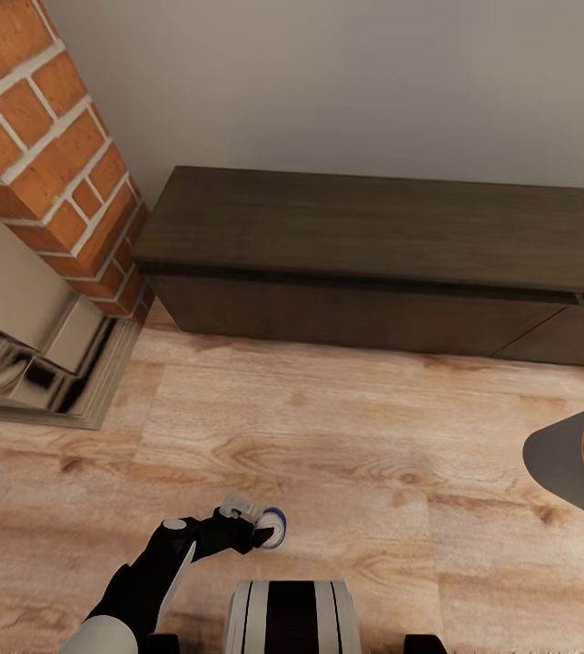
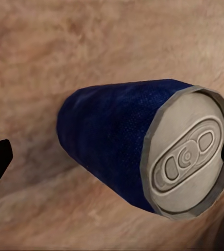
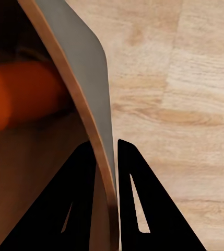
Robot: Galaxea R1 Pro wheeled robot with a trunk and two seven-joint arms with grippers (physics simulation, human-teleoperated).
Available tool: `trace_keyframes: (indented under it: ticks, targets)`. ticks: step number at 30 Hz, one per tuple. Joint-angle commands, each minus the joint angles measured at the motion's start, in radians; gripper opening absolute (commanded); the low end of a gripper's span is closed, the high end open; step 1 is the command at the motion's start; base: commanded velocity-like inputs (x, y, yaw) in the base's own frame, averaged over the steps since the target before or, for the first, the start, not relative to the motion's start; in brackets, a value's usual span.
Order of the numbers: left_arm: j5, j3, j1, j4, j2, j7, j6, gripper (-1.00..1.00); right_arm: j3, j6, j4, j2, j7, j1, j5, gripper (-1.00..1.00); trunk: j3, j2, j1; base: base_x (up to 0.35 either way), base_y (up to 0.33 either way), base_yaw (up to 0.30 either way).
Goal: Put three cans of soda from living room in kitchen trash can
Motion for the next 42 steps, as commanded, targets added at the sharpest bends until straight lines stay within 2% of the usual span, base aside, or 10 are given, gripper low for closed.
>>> trace_keyframes:
  ticks: [1, 3, 20, 21, 42]
  targets:
    - [0.000, 0.000, 0.000, 0.000, 0.000, -0.001, 0.000, 1.00, 0.000, 0.005, 0.000, 0.001, 0.004, -0.002, -0.005, -1.00, -0.004, 0.000, 0.000, 0.000, 0.000, 0.000]
    - [0.000, 0.000, 0.000, 0.000, 0.000, -0.001, 0.000, 1.00, 0.000, 0.005, 0.000, 0.001, 0.004, -0.002, -0.005, -1.00, -0.013, -0.001, 0.001, 0.000, 0.000, 0.000]
    - [0.005, 0.001, 0.000, 0.002, 0.001, -0.002, -0.001, 1.00, 0.020, 0.005, 0.000, 0.004, 0.004, -0.001, -0.005, -1.00, -0.015, -0.001, 0.001, 0.000, 0.000, 0.000]
    - [0.004, 0.000, 0.000, 0.002, 0.002, -0.003, -0.001, -1.00, 0.020, 0.005, 0.000, 0.004, 0.004, -0.001, -0.005, -1.00, -0.015, -0.001, 0.001, 0.000, 0.000, 0.000]
    - [0.002, 0.000, 0.000, 0.002, 0.001, -0.003, -0.014, -1.00, 0.020, 0.003, 0.000, 0.008, 0.004, 0.000, -0.005, -1.00, -0.011, -0.001, 0.001, 0.000, 0.000, 0.000]
